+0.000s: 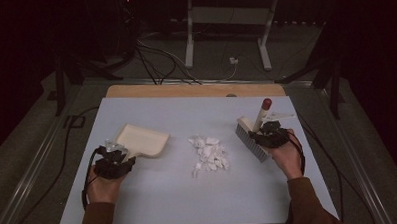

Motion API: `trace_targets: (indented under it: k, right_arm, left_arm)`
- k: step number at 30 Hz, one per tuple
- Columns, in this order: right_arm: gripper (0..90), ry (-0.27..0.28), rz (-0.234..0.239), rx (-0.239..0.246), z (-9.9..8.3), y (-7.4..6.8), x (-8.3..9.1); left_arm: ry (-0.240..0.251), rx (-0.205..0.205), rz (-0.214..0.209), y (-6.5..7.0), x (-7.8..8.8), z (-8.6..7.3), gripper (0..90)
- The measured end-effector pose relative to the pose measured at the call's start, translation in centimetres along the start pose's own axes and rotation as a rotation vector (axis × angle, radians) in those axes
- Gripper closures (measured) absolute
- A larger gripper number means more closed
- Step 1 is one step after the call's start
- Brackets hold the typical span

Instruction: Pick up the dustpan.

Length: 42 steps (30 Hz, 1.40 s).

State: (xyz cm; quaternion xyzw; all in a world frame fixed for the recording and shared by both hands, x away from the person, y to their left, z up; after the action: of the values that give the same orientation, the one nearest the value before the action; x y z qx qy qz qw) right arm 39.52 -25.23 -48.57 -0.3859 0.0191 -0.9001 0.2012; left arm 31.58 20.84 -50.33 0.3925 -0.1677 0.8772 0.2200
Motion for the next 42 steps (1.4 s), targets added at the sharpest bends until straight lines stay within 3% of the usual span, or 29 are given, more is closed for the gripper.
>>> trace_targets:
  k: [15, 27, 42]
  right_arm:
    - [66.9, 0.0, 0.006, -0.009, 0.0, 0.1, 0.1]
    - [66.9, -0.001, 0.01, -0.008, -0.1, 0.0, 0.0]
    - [67.0, -0.001, 0.01, -0.012, -0.1, 0.2, 0.1]
  left_arm:
    - [0.017, -0.143, -0.121, -0.1, 1.0, -0.1, 66.8]
    - [0.025, -0.308, -0.228, 1.2, 2.0, -0.1, 66.7]
    - [-0.001, -0.407, -0.303, 2.5, 2.3, 0.2, 66.7]
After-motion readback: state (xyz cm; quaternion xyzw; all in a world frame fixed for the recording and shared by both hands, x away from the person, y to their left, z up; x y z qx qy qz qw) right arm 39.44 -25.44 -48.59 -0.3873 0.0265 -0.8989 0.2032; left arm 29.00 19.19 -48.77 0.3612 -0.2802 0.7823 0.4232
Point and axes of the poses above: each handheld gripper's, and its own axes: x roughly backward along the jaws, z roughly out of its top, y roughly to its right, the point moved 4 cm from there along -x, roughly forward along the jaws, and after that the axes turned 14 degrees about -x, right-handed, at the moved point
